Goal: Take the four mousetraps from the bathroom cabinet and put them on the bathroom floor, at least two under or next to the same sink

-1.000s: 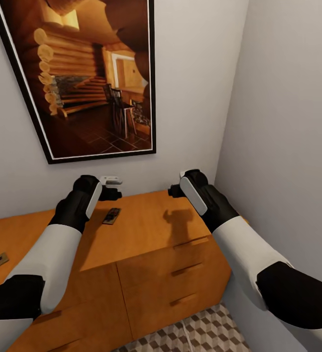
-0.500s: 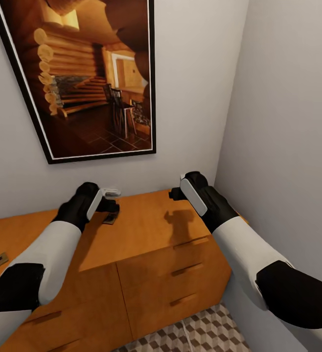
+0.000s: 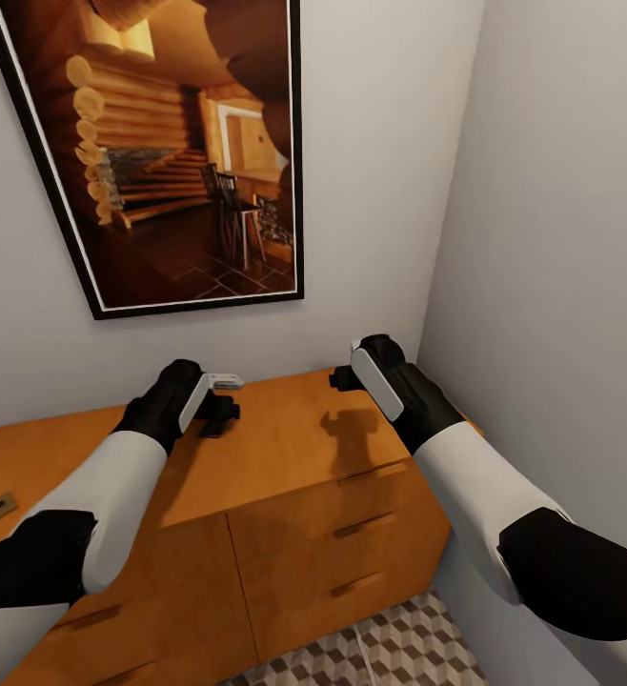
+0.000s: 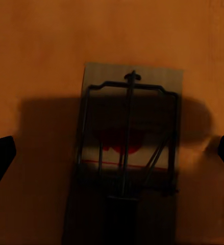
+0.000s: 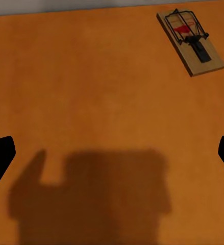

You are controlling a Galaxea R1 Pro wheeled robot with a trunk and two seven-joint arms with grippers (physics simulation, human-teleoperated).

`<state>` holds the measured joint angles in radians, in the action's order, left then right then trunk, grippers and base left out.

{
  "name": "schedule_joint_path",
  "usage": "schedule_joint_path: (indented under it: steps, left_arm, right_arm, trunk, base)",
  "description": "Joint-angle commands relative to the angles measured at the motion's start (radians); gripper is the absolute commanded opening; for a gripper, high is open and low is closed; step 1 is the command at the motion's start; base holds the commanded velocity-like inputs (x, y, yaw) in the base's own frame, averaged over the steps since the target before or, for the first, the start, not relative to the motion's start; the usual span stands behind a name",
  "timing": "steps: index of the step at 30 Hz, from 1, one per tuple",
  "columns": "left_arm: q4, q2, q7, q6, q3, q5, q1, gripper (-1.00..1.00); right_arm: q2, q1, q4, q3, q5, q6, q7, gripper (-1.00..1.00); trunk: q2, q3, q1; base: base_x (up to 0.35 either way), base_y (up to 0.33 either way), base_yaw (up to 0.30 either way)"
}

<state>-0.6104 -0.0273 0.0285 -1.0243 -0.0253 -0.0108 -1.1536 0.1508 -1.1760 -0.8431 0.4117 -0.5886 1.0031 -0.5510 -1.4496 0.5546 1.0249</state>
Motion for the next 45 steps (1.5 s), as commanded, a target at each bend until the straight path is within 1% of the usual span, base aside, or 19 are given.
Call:
schedule_joint_path:
  steps: [1, 6, 9, 14, 21, 42, 45]
  left_arm:
    - [0.034, -0.003, -0.004, -0.003, -0.001, 0.026, 0.0, 1.0]
    - [0.032, -0.014, -0.048, -0.003, -0.002, 0.026, -0.001, 1.0]
    - [0.032, -0.016, -0.074, -0.002, -0.002, 0.026, -0.001, 1.0]
    - [0.034, -0.011, -0.091, -0.002, -0.001, 0.026, -0.001, 1.0]
    - [0.035, -0.004, -0.097, -0.002, 0.0, 0.026, -0.001, 1.0]
    - [0.035, 0.004, -0.098, -0.002, 0.002, 0.026, -0.001, 1.0]
    - [0.036, 0.01, -0.098, -0.002, 0.002, 0.025, 0.0, 1.0]
  right_arm:
    - [0.0, -0.001, -0.001, 0.002, -0.01, 0.002, -0.01, 1.0]
    - [0.0, -0.001, -0.001, 0.002, -0.01, 0.002, -0.01, 1.0]
    - [0.0, -0.001, -0.001, 0.002, -0.01, 0.002, -0.011, 1.0]
    - [0.0, -0.001, -0.001, 0.002, -0.01, 0.002, -0.011, 1.0]
    - [0.0, -0.001, -0.001, 0.003, -0.01, 0.002, -0.011, 1.0]
    - [0.0, -0.001, -0.001, 0.004, -0.01, 0.002, -0.011, 1.0]
    - [0.0, -0.001, -0.001, 0.004, -0.01, 0.002, -0.011, 1.0]
  trunk:
    - [0.0, 0.001, 0.0]
    - [0.0, 0.001, 0.0]
    - [0.0, 0.001, 0.0]
    - [0.0, 0.001, 0.0]
    - [0.0, 0.001, 0.0]
    - [0.0, 0.001, 0.0]
    - [0.0, 0.001, 0.0]
  base:
    - [0.0, 0.0, 0.0]
    - [0.0, 0.0, 0.0]
    - [0.0, 0.0, 0.0]
    - [0.0, 0.0, 0.0]
    - [0.0, 0.0, 0.0]
    - [0.0, 0.0, 0.0]
    - [0.0, 0.0, 0.0]
